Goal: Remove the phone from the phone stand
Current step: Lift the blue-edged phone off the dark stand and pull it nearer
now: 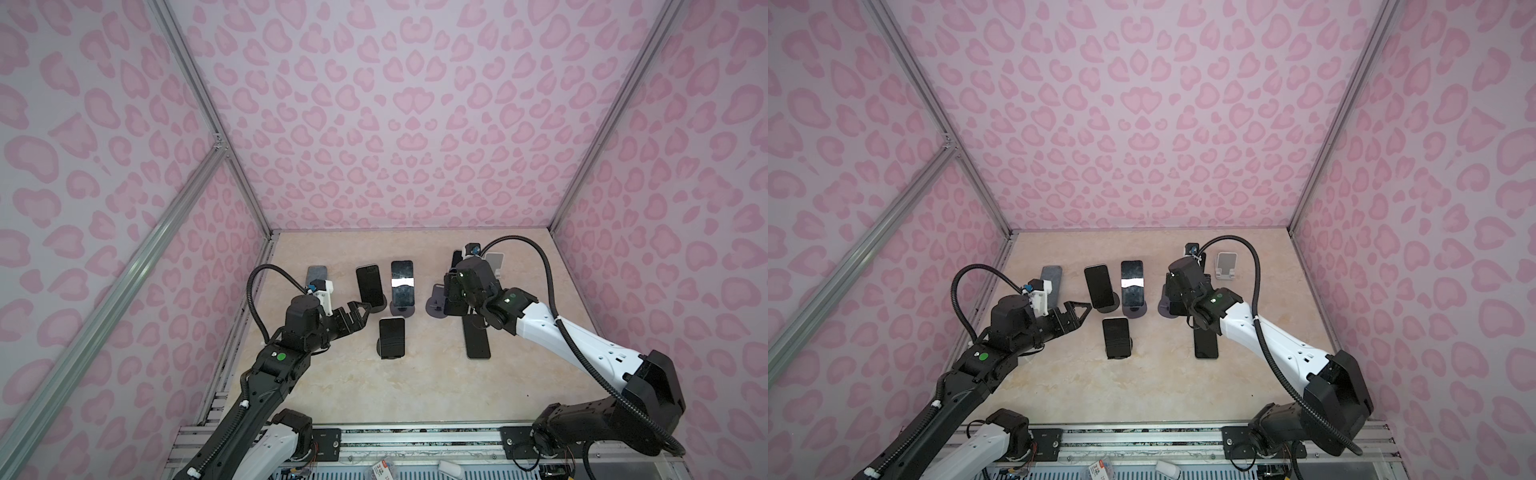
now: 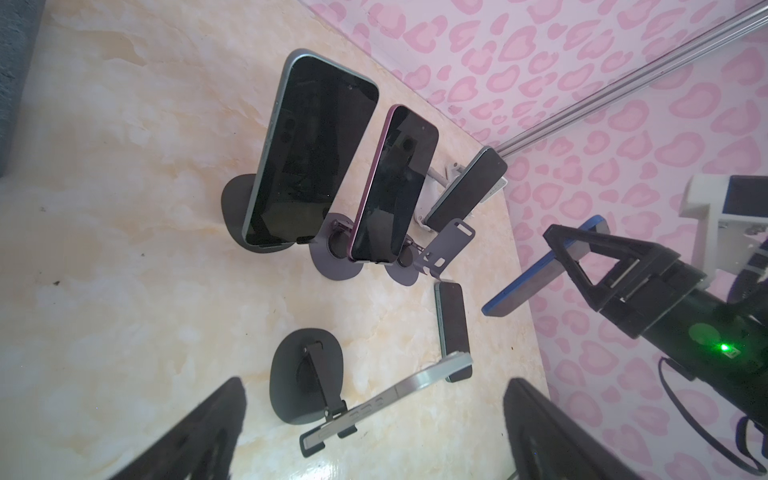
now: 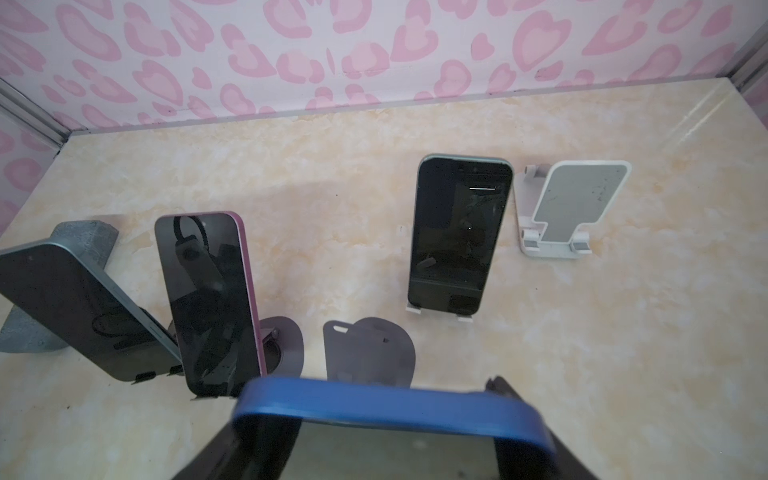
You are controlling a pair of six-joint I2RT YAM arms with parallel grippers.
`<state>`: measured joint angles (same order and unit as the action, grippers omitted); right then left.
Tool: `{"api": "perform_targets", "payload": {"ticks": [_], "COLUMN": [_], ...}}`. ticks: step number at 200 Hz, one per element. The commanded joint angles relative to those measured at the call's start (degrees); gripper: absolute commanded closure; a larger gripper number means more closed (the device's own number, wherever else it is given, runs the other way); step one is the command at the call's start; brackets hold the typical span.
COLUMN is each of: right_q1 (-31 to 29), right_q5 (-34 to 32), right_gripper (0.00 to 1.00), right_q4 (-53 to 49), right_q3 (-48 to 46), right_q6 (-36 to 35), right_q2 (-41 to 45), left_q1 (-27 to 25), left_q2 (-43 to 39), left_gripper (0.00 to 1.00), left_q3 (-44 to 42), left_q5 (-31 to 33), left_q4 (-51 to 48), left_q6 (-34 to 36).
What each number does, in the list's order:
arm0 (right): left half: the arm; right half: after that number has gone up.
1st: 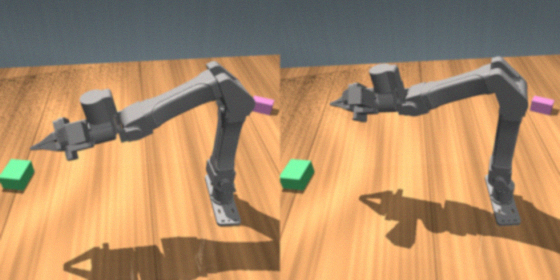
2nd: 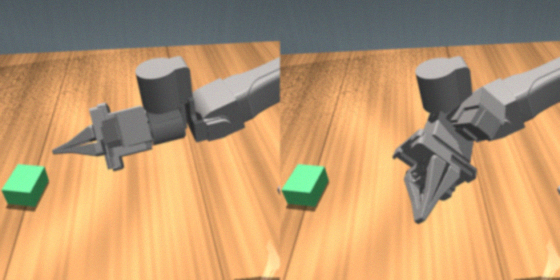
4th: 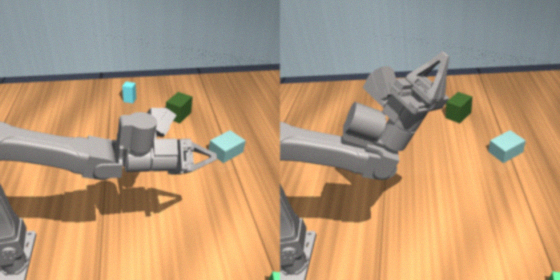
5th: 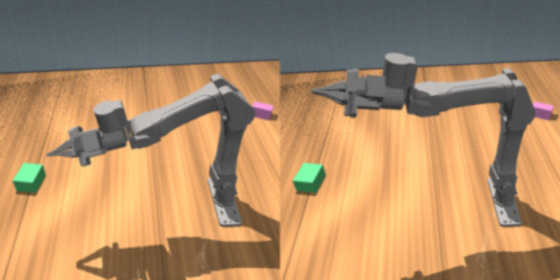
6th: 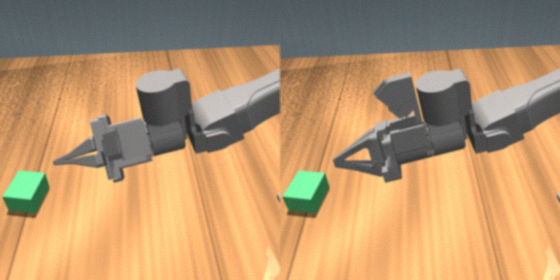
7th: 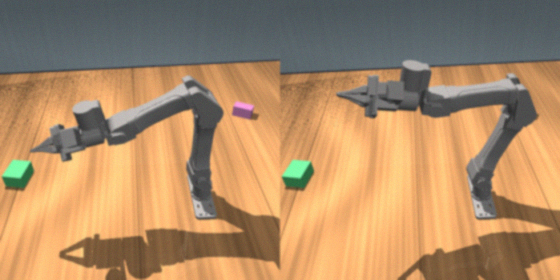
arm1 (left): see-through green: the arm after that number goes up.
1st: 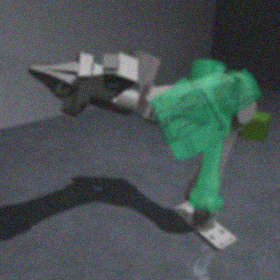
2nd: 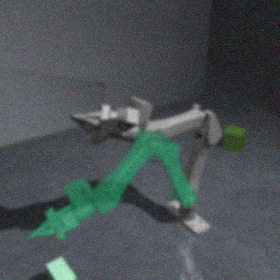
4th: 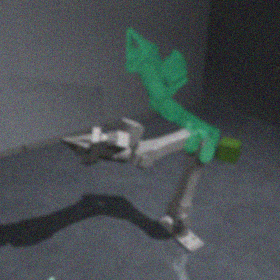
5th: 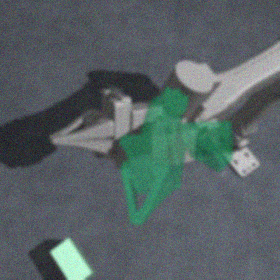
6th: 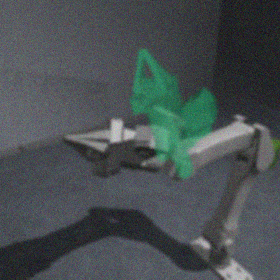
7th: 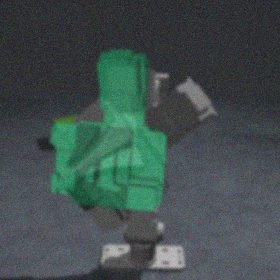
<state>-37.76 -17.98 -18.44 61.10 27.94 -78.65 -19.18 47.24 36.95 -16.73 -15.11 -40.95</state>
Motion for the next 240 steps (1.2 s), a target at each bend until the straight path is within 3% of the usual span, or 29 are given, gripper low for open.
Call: {"api": "perform_targets", "payload": {"ticks": [1, 68, 139, 195, 240], "right_q1": [-0.2, -1.5, -5.4, -6.7, -6.2], "right_q5": [0.0, 3.1, 11.0, 15.9, 16.1], "right_gripper": [0.31, 0.31, 0.31, 0.31, 0.31], "right_q4": [1.0, 2.3, 3.9, 5.3, 3.4], "right_q3": [-2.8, -11.5, -14.9, -16.8, -15.3], "right_q6": [0.0, 2.2, 7.8, 10.4, 10.3], "right_q2": [2.1, 6.1, 1.0, -3.7, -6.8], "left_q1": [0.0, 0.0, -0.4, -2.4, -2.5], "left_q2": [0.3, 0.7, -1.3, -5.3, -5.7], "left_gripper": [0.0, 0.0, 0.01, 0.03, 0.03], "left_q3": [0.0, -1.1, -4.3, -9.8, -8.4], "left_q5": [-1.2, -1.1, -5.9, -4.6, -3.7], "left_q4": [0.9, 2.1, 5.5, 4.9, 4.5], "left_q6": [-0.4, -1.4, -4.6, -7.2, -6.6]}}
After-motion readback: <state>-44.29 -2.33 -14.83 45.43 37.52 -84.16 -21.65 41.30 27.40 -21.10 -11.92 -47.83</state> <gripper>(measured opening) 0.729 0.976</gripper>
